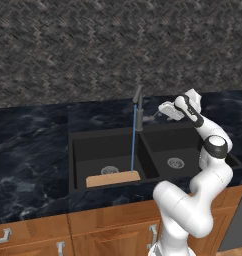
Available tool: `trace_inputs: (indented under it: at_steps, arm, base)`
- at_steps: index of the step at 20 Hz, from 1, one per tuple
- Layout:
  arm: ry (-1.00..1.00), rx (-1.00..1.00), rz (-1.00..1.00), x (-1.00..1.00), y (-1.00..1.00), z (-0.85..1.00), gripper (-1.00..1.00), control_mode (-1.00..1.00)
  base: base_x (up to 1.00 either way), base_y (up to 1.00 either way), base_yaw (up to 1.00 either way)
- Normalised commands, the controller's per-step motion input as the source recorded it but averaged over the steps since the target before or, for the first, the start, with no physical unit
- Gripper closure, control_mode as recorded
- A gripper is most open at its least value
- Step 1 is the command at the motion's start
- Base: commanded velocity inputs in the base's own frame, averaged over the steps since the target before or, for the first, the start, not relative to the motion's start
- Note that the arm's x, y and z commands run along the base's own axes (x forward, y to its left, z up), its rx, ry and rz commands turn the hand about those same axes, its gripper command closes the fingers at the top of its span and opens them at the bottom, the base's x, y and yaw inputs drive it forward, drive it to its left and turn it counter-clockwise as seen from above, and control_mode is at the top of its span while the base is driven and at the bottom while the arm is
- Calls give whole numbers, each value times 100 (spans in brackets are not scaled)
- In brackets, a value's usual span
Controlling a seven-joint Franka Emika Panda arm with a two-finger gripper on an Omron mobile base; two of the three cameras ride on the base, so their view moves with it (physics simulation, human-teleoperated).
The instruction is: Turn on the sink faucet with hot water and rinse the cutting board for ten seconds, then turn off the faucet. Push the cutting board to reach the water if necessary.
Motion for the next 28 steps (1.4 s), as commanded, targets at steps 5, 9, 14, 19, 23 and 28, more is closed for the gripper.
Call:
trace_inputs:
  at_steps: [5,9,14,19,23,28]
  arm:
    - [0,0,0,0,25,0,-100,-100]
    - [0,0,0,0,25,-2,-100,-100]
    - [0,0,0,0,26,-5,-100,-100]
    - [0,0,0,0,25,-5,-100,-100]
    - [0,0,0,0,25,-9,-100,-100]
    - [0,0,0,0,24,-11,-100,-100]
  base:
    - [0,0,0]
    - [0,0,0]
    - [0,0,0]
    - [0,0,0]
    - [0,0,0]
    - [0,0,0]
